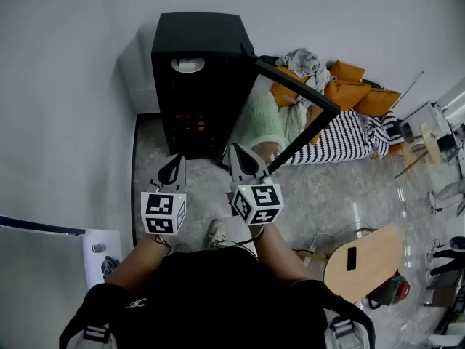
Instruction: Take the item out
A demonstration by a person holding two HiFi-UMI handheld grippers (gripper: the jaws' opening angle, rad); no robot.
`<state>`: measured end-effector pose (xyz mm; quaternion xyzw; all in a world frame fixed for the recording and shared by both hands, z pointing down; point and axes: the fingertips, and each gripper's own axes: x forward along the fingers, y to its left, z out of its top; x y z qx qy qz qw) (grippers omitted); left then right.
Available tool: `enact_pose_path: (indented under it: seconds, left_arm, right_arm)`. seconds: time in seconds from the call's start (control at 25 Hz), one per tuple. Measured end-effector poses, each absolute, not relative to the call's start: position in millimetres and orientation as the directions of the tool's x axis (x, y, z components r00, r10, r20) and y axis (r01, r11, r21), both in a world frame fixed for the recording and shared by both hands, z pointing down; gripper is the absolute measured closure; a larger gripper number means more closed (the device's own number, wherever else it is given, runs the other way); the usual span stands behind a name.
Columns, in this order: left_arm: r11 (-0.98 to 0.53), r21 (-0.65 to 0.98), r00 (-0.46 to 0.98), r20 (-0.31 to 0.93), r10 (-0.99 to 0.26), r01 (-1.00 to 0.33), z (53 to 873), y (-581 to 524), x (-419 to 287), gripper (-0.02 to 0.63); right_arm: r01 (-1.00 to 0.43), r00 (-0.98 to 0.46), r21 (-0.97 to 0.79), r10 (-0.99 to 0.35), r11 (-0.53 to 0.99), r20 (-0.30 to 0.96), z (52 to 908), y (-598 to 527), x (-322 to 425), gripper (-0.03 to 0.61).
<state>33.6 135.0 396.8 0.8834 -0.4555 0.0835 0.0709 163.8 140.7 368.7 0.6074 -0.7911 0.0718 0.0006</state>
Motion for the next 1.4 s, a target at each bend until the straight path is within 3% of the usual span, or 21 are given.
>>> enact_pose_path:
  seconds: [0.64,1.4]
  left_arm:
    - [-0.534,0.045,0.529,0.231,-0.817,-0.844,393.4,81.8,70.9,0.606]
    - [-0.398,0.063,0.401,0.254,-0.88,-0.915,399.6,24.2,111.9,0.606]
  right_arm:
    - [-0.952,-0.271,-0.169,-0.959,0.255,0.078,378.3,82.3,205.4,0.572]
    - [-0.897,-0.423,-0.188,-0.899,0.4,0.108,387.7,5.3,237.6,0.571]
